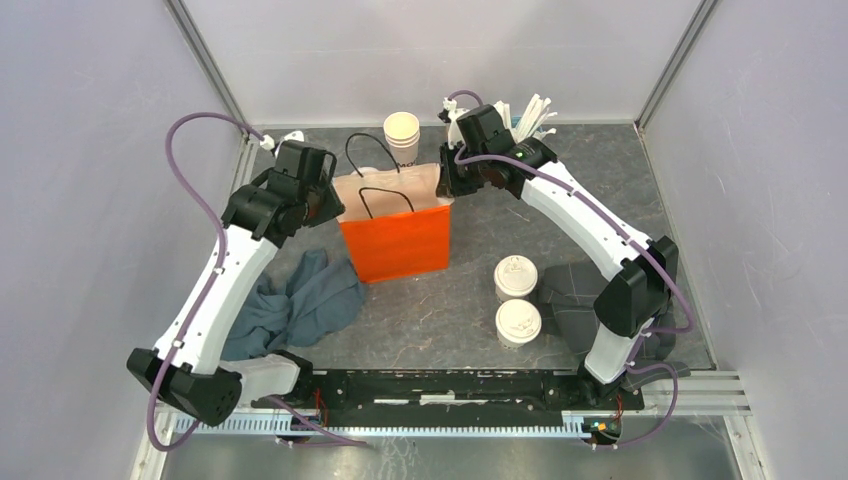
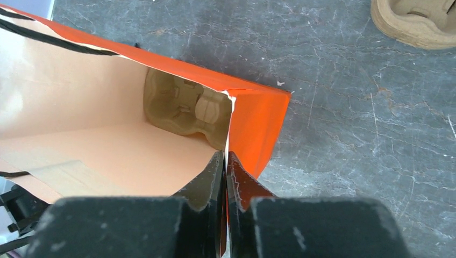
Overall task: Pack the takeout coffee
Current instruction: Place the cup tray in the takeout bag.
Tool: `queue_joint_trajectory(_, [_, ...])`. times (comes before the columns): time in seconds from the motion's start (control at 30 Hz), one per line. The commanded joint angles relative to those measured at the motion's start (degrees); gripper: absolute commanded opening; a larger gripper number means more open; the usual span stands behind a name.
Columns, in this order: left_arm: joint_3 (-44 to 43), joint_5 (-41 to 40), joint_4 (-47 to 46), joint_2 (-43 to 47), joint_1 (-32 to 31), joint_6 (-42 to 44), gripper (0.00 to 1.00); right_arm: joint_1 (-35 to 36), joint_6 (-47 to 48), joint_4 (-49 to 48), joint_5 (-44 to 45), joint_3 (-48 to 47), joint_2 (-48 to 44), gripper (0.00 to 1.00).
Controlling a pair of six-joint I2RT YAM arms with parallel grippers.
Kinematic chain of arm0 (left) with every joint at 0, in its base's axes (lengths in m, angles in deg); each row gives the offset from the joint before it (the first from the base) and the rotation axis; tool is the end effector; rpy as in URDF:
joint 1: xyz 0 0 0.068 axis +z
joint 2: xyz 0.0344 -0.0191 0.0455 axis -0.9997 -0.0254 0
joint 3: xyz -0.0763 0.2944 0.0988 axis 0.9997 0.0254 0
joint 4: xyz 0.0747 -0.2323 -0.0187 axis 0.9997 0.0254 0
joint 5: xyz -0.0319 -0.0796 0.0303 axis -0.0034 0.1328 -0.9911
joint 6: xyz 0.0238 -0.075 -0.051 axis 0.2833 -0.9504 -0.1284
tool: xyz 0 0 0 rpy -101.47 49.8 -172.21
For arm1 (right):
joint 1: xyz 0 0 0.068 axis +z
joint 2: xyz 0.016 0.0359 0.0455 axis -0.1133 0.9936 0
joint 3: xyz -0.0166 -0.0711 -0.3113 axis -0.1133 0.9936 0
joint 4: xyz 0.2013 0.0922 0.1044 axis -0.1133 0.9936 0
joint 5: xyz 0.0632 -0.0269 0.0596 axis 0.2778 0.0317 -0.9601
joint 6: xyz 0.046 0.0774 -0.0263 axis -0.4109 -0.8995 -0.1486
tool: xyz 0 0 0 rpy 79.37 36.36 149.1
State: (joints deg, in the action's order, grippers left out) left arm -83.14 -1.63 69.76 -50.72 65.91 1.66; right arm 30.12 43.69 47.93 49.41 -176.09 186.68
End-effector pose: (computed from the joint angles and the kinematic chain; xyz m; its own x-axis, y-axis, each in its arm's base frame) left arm 0.2181 -0.0648 0.4055 -0.6167 -0.4095 -0.6722 -0.2797 0.9123 -0.2991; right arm 0.3323 0.2626 0.3777 -0.7643 -0.0800 -0.6399 -0.4084 0.8280 0.3843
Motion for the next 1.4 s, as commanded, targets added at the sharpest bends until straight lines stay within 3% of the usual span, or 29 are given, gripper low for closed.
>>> queue_joint_trajectory(0.0, [-2.5, 0.0, 0.4, -1.0, -0.2, 6.6, 0.27, 0.1, 2.2, 2.1, 2.5, -2.7, -2.1, 0.07])
queue_joint_trajectory(0.13, [-5.6, 3.6, 1.0, -2.3, -0.2, 7.8, 0.02, 0.4, 3.4, 4.7, 4.5, -6.4, -1.8, 0.0])
queue_joint_trajectory(0.47, [-25.1, 9.5, 9.9, -6.0, -0.2, 5.2, 0.02, 0.5, 1.4, 9.3, 2.7, -12.6, -5.5, 0.0])
queue_joint_trajectory(0.57, [-25.5, 12.3, 9.8, -5.5, -0.2, 2.8, 0.02, 0.4, 0.0, 9.5, 2.0, -13.4, -7.1, 0.0])
queue_joint_trajectory(0.67, [-20.2, 12.9, 8.2, -3.7, -0.2, 1.6, 0.02, 0.5, 0.0, 7.4, 2.8, -9.4, -9.3, 0.0])
queue_joint_trajectory(0.7, [-16.9, 12.8, 7.1, -2.6, -0.2, 1.6, 0.09, 0.4, 0.4, 5.7, 3.9, -6.2, -10.3, 0.06])
queue_joint_trajectory(0.77, [-7.7, 12.2, 3.7, -0.1, -0.2, 3.7, 0.43, 0.2, 1.9, 2.2, 7.9, 3.4, -12.6, 0.24])
queue_joint_trajectory(0.8, [-4.2, 12.0, 2.4, 0.7, 0.0, 4.9, 0.51, -0.4, 2.7, 1.3, 10.1, 6.9, -13.1, 0.34])
queue_joint_trajectory(0.87, [-2.1, 13.7, 2.8, 1.2, 0.8, 6.0, 0.6, -3.8, 2.8, 5.3, 8.9, 7.1, -11.3, 0.45])
queue_joint_trajectory(0.97, [-5.7, 14.9, 3.0, 2.1, 1.0, 6.1, 0.74, -5.4, 5.1, 10.9, 5.4, -2.4, -8.6, 0.54])
queue_joint_trajectory(1.13, [-6.4, 15.8, 0.4, 3.0, 1.1, 5.7, 0.8, -5.3, 5.8, 8.4, 3.0, -3.8, -12.0, 0.81])
queue_joint_trajectory(1.37, [-3.8, 18.1, -4.2, 2.4, 1.1, 2.3, 0.8, -5.4, 7.6, 8.6, 5.8, -3.7, -16.0, 0.92])
